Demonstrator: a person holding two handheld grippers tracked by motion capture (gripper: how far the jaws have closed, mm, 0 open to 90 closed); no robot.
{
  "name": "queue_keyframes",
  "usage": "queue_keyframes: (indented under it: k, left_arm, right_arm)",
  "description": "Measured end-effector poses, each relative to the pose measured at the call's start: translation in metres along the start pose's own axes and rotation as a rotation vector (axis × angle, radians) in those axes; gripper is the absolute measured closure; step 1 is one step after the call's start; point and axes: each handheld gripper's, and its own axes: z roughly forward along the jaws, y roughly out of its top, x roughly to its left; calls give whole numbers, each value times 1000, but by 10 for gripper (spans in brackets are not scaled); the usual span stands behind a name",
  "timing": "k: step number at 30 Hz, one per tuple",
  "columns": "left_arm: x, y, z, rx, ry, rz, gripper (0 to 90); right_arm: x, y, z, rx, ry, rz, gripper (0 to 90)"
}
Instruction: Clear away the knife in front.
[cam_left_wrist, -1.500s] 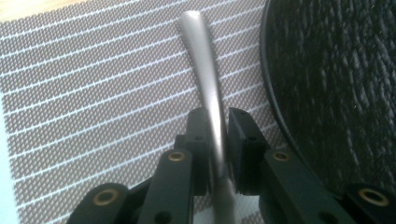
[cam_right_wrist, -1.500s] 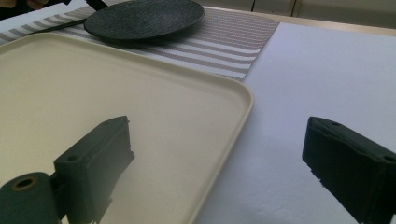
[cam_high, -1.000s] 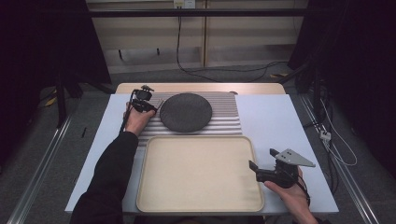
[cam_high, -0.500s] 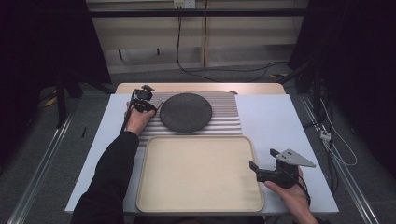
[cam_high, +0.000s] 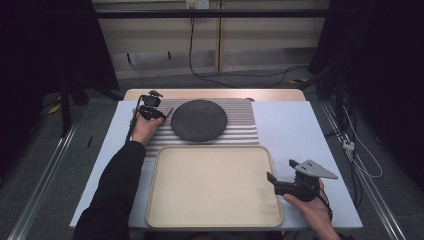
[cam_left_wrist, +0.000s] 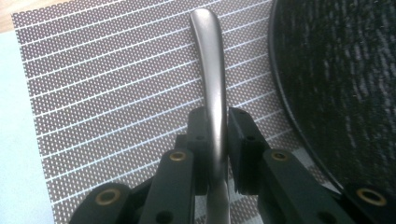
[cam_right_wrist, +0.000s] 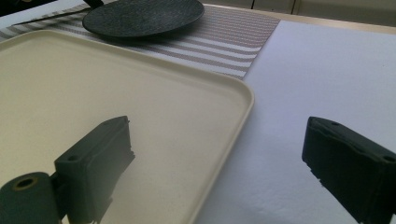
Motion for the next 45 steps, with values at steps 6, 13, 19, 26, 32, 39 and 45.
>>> queue_keyframes:
  k: [6, 13, 19, 26, 32, 39, 45]
  left_arm:
    - [-1, -1, -8, -16, -5, 3, 800]
    - [1, -8, -20, -41, -24, -4, 800]
    - [0, -13, -32, -62, -25, 4, 800]
    - [-5, -18, -42, -75, -26, 29, 800]
    - [-11, -19, -54, -92, -28, 47, 799]
    - [-24, -23, -68, -114, -38, 78, 799]
    - [-38, -27, -82, -141, -62, 103, 799]
  right_arm:
    - [0, 0, 0, 0, 1, -2, 81]
    - [1, 0, -1, -2, -1, -4, 81]
    - [1, 0, -1, -1, 1, -4, 81]
    - [2, 1, -1, -1, 0, -11, 81]
    - [2, 1, 0, 1, -2, -10, 82]
    - [2, 1, -1, 2, -8, -9, 82]
    - [2, 1, 0, 4, -8, -9, 82]
